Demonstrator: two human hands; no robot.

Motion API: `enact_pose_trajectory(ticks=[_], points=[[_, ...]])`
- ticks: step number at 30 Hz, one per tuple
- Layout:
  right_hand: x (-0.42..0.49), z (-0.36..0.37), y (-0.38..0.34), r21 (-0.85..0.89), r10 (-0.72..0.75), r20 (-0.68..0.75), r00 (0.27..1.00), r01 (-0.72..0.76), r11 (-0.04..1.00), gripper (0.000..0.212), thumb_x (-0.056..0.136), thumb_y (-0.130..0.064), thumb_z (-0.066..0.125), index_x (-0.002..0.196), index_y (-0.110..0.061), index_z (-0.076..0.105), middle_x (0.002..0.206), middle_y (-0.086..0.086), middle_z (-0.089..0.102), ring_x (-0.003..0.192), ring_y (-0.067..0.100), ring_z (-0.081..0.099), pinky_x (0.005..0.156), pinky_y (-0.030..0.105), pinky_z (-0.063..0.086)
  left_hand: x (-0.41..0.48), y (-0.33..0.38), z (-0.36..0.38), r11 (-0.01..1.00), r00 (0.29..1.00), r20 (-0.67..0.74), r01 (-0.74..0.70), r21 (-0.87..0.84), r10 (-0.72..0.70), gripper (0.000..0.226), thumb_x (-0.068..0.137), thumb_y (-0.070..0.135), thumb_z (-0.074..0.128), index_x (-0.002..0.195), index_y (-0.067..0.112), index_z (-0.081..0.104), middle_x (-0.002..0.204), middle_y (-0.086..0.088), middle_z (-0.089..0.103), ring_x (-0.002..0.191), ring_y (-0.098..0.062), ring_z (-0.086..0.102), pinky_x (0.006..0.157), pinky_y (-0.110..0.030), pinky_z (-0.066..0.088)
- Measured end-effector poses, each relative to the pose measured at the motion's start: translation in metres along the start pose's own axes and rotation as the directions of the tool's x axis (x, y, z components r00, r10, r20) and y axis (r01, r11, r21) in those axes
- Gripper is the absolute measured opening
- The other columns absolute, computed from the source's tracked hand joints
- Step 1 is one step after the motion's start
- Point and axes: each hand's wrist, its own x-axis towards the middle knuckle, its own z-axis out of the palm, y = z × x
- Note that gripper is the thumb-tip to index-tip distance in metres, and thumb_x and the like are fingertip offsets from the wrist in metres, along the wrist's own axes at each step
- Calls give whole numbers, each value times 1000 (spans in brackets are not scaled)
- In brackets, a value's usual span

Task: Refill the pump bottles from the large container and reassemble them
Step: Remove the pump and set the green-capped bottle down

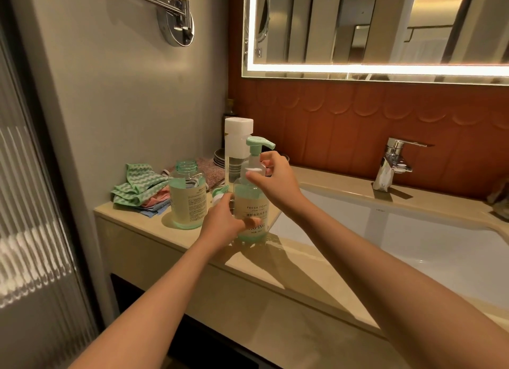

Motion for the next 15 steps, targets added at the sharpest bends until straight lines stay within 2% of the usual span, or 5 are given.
enact_pose_trajectory(ticks=[2,6,9,12,15], points=[[-1,-2,-2,44,8,39,999,-10,999,46,85,-22,63,127,-12,46,128,6,50,100,11,47,67,14,41,-1,1,0,1000,1000,2,1,-4,-1,68,69,35,79,125,20,45,129,0,55,116,-19,52,84,-29,42],[0,-3,-3,106,-1,71,997,-6,994,48,86,-23,63,130,-14,44,130,5,52,103,11,49,80,25,42,-1,2,0,1000,1000,3,6,-6,-5,69,69,34,79,127,20,44,129,0,55,117,-19,52,88,-31,43],[4,1,-2,28,-22,3,1000,22,999,53,80,-33,70,124,-15,47,124,5,49,104,14,50,83,27,46,0,1,0,1000,1000,-1,0,11,0,68,70,34,78,127,20,43,129,0,54,117,-19,51,88,-32,43],[7,1,-2,15,-11,-32,999,11,1000,50,78,-30,72,118,-14,48,119,4,49,98,12,50,75,21,46,1,-1,0,1000,1000,-6,0,24,0,68,71,31,79,127,20,44,129,0,55,116,-19,52,86,-31,45],[5,-1,-2,152,42,32,999,-47,987,43,83,-19,66,122,-12,49,115,1,52,102,15,53,66,13,42,1,-2,0,1000,1000,0,1,26,-1,71,70,33,80,129,21,43,130,1,54,118,-19,52,90,-35,45]])
